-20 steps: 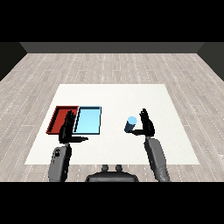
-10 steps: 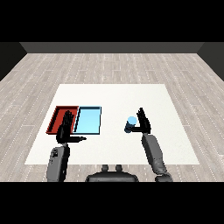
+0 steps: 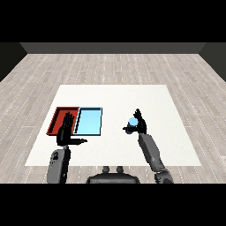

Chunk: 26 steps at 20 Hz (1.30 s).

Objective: Pick the blue can and put it in the blue box

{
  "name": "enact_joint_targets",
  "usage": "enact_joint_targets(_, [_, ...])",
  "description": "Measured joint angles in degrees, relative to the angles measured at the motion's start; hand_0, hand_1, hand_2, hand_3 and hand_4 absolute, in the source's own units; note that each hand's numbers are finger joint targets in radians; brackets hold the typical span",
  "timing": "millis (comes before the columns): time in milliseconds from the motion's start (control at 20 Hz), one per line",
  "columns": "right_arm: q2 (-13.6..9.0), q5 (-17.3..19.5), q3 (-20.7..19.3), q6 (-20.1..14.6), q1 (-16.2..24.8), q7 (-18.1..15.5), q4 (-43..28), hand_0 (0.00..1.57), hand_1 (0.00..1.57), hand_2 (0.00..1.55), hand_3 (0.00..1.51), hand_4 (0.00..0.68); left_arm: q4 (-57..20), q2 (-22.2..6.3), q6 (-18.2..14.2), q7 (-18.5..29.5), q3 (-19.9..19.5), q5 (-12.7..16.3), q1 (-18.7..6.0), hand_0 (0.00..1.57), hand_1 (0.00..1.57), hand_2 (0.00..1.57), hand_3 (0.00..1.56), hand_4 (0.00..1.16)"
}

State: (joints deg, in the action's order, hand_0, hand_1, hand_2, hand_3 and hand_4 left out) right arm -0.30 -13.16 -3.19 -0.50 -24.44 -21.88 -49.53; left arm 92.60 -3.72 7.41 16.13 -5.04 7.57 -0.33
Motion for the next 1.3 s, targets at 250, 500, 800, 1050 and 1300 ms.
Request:
enact_joint_targets(250, [-0.06,-0.26,-0.42,0.69,-2.13,-3.81,5.78,0.00,0.00,0.15,0.22,0.000,-0.91,-0.20,-0.11,0.00,-0.42,-0.03,-0.76,0.00,0.00,0.00,0.00,0.00])
enact_joint_targets(500, [0.18,-0.95,0.00,-6.56,-4.31,-4.77,7.28,1.50,1.50,1.48,1.43,0.599,-2.10,-0.57,0.53,0.24,-0.89,0.54,-1.47,0.00,0.00,0.00,0.00,0.00])
enact_joint_targets(800, [0.01,1.48,1.43,-10.09,-3.64,-1.90,4.10,1.51,1.51,1.48,1.45,0.597,-0.73,0.09,0.30,0.12,-0.20,0.45,-0.47,0.00,0.00,0.00,0.00,0.00])
enact_joint_targets(1050, [-0.18,3.06,5.27,-12.93,-2.53,3.89,-2.57,1.48,1.48,1.47,1.44,0.619,1.54,0.59,-0.23,-0.35,1.08,-0.72,1.15,0.00,0.00,0.00,0.00,0.00])
enact_joint_targets(1300, [0.11,4.15,8.98,-15.00,-4.60,6.90,-8.53,1.48,1.48,1.48,1.45,0.630,0.71,0.95,-0.60,0.24,2.37,-2.50,1.37,0.00,0.00,0.00,0.00,0.00])
